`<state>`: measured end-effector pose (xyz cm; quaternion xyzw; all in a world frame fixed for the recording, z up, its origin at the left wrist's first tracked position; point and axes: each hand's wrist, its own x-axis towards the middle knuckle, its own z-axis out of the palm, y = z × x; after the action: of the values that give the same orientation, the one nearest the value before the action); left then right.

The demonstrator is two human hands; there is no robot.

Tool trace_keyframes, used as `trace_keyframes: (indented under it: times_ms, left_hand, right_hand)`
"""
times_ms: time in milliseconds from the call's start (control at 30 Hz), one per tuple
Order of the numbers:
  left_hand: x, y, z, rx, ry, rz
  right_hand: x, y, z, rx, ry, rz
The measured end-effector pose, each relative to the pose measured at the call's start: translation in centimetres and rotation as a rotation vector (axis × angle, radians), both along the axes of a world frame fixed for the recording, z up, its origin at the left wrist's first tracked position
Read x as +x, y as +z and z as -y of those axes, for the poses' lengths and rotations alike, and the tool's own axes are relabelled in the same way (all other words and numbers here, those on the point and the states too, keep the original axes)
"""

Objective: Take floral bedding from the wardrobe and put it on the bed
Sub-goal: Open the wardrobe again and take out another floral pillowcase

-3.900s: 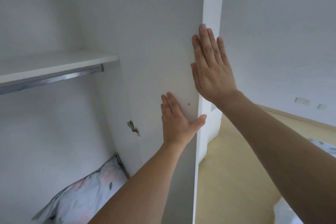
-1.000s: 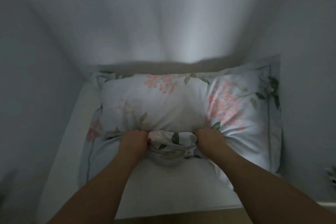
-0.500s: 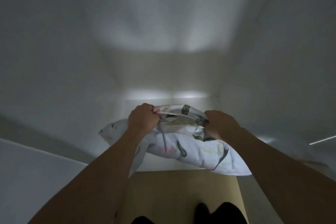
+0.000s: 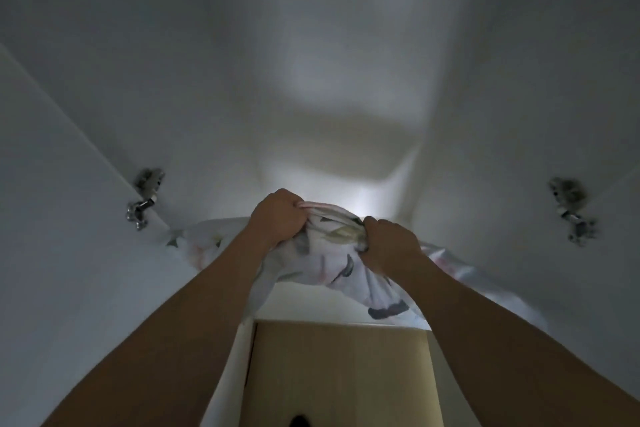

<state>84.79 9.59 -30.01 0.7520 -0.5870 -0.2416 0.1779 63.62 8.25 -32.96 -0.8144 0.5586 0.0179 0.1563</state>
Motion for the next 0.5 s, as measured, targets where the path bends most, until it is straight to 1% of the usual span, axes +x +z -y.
trace_keyframes:
  times_ms: [100, 167, 200, 267, 400, 500]
  left_hand:
    - [0.7, 1.0, -3.0, 0.028, 0.054, 0.089]
    - [1.3, 1.4, -5.4, 0.006, 0.148, 0.051]
    - [1.7, 1.4, -6.8, -0.019, 0.232, 0.013]
    - [2.7, 1.1, -10.3, -0.085, 0.439, -0.027]
    - [4.5, 0.9, -18.6, -0.223, 0.889, -0.041]
    - [5.2, 0.3, -24.7, -0.21, 1.291, -0.172]
  right_hand:
    - [1.3, 1.3, -0.5, 0.151, 0.024, 0.079]
    - [2.3, 2.0, -0.7, 0.196, 0.073, 0.049]
    - [2.9, 2.4, -0.8, 0.22, 0.098, 0.025]
    - [4.2, 3.0, -1.1, 0.282, 0.134, 0.002]
    - [7.1, 4.6, -3.3, 0.379, 0.164, -0.036]
    - [9.9, 6.2, -5.9, 0.419, 0.205, -0.045]
